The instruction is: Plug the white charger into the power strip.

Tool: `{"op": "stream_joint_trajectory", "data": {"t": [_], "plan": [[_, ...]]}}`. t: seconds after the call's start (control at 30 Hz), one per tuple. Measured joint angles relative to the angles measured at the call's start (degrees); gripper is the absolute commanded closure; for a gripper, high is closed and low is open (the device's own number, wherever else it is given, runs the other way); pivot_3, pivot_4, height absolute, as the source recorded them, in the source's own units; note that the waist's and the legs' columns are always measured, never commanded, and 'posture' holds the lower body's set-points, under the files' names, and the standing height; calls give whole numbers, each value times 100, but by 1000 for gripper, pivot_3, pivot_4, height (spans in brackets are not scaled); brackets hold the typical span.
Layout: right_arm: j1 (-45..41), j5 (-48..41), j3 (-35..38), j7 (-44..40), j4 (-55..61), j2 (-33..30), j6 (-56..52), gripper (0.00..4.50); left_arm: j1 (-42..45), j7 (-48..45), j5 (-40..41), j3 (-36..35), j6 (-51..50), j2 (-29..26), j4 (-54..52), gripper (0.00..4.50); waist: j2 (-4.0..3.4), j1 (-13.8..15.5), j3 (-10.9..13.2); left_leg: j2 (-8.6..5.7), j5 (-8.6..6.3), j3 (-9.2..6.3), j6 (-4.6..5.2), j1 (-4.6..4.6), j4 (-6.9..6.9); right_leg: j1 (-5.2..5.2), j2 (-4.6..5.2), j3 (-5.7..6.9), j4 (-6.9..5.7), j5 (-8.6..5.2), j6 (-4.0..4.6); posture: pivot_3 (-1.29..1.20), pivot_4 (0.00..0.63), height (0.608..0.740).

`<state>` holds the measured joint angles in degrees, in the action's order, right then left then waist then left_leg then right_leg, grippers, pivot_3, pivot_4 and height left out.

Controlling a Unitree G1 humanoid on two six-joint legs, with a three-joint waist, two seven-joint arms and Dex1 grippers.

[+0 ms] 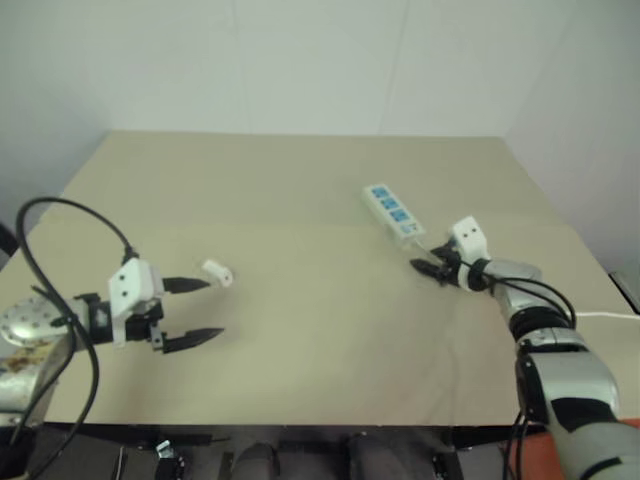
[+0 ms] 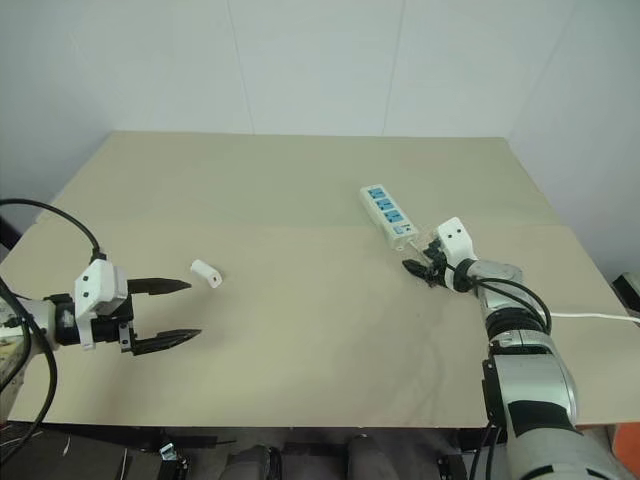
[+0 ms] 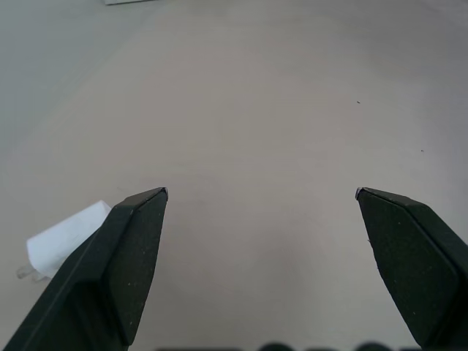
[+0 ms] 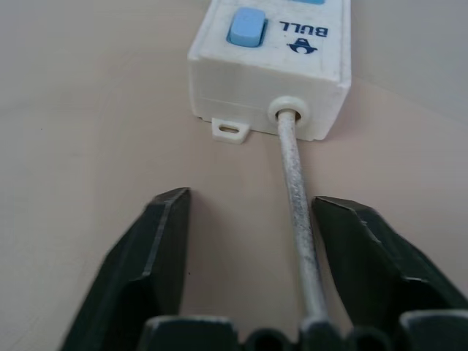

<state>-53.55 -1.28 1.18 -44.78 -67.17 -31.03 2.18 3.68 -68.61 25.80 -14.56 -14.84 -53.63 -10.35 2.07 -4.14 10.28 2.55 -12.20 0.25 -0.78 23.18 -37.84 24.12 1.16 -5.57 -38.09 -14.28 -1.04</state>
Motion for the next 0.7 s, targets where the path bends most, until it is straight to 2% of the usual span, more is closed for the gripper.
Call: {"op": "stream_joint_trajectory", "data": {"t": [0.2,0.37,0.47,0.53,0.7], "plan": [[-27,11,35,49,-91,2,109,4467,-1,45,-2,0,90,7,0,0,0,1,0,0,0,0,0,1,0,1,0,0,1,0,0,0,150,740],[-27,10,37,28,-83,18,119,4467,0,68,-44,1,214,101,85,0,0,-8,0,0,0,0,0,0,0,1,0,-1,0,0,0,0,150,740],[106,-35,65,-275,221,53,113,4467,7,59,-44,4,214,128,130,0,0,-13,0,1,0,1,0,3,0,4,-1,-1,0,0,0,0,150,740],[372,-110,56,-535,756,50,118,4467,21,49,-45,9,219,132,136,0,-1,-3,0,1,0,-1,0,6,0,5,-1,0,-1,0,-1,0,150,740],[1934,-455,66,-1093,3434,-336,-402,4467,70,35,-64,64,230,149,238,0,-2,76,1,-1,0,-6,0,18,0,9,4,7,0,-3,-6,0,150,740]]}}
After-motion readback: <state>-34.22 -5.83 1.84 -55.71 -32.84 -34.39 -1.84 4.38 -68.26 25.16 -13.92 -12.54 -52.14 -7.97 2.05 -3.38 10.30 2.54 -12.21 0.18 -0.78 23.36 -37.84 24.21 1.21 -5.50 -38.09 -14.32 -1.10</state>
